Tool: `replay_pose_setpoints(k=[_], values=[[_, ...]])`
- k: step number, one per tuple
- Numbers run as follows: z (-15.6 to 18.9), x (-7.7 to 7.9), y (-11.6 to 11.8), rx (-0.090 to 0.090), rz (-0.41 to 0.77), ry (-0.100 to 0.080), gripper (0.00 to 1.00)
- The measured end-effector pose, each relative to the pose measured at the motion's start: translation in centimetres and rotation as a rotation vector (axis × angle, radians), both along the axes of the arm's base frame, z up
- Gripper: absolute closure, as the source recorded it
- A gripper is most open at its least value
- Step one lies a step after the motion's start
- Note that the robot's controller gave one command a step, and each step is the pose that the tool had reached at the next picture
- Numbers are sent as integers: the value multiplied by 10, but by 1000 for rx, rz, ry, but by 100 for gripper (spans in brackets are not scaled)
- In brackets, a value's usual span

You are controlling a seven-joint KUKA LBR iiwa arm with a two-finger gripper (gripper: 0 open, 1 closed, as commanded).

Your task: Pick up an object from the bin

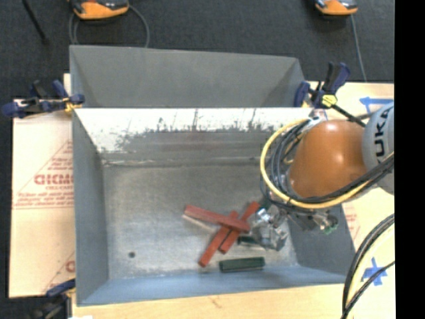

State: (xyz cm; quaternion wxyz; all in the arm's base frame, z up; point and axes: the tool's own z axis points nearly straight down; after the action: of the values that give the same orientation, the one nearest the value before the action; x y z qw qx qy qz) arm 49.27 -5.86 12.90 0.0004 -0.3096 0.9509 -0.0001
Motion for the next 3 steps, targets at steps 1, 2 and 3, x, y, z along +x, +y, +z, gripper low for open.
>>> replay_pose_setpoints(k=[1,2,3], values=[[0,0,0,0,-1,-1,0],[-55,21,65,5,-247,-15,0],[-55,18,62,-2,-246,-1,100]])
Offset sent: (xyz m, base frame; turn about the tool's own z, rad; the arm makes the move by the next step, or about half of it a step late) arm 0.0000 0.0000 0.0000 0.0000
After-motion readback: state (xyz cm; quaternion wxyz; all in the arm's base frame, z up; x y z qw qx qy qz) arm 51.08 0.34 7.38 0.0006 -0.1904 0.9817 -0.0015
